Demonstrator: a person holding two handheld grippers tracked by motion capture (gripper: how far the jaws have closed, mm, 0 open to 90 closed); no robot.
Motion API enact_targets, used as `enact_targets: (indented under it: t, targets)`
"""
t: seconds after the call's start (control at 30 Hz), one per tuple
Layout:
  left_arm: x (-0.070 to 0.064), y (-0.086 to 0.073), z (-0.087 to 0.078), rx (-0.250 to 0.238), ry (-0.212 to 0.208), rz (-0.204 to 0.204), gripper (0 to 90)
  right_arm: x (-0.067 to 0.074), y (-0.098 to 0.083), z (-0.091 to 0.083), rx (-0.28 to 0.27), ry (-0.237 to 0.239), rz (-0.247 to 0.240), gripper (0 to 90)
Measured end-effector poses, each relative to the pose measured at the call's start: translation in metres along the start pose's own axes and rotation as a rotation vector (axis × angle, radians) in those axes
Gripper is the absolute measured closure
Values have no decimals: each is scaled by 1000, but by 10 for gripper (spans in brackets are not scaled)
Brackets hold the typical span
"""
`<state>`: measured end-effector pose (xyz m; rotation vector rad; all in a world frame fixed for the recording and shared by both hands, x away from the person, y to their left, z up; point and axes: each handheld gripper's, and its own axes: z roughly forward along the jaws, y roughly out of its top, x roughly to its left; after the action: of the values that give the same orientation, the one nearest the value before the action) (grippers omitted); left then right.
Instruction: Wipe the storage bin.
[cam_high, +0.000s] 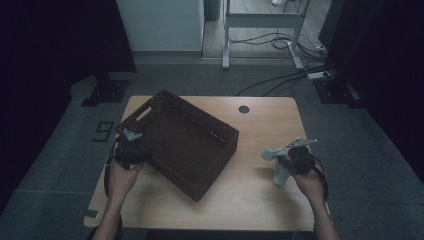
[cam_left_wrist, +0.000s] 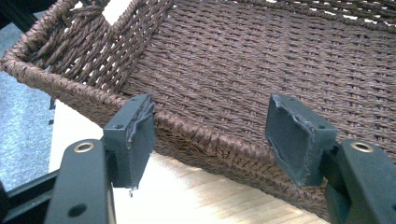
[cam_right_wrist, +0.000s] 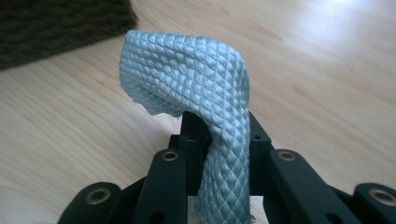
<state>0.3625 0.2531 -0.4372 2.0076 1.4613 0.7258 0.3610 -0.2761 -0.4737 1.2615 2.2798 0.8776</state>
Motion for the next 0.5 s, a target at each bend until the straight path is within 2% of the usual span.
enact_targets:
  t: [0.07, 0.27, 0.33, 0.5]
  targets:
    - [0, 0, 0, 0, 1, 1, 335, -4, -6, 6, 24, -11, 12, 744]
    - [0, 0, 0, 0, 0, 0, 335, -7, -18, 20, 100, -55, -7, 737]
    - [0, 0, 0, 0, -1, 1, 334, -8, -21, 25, 121, -57, -8, 723]
    - [1, 1, 0, -3, -2, 10, 330, -11, -31, 33, 168, -64, -8, 638]
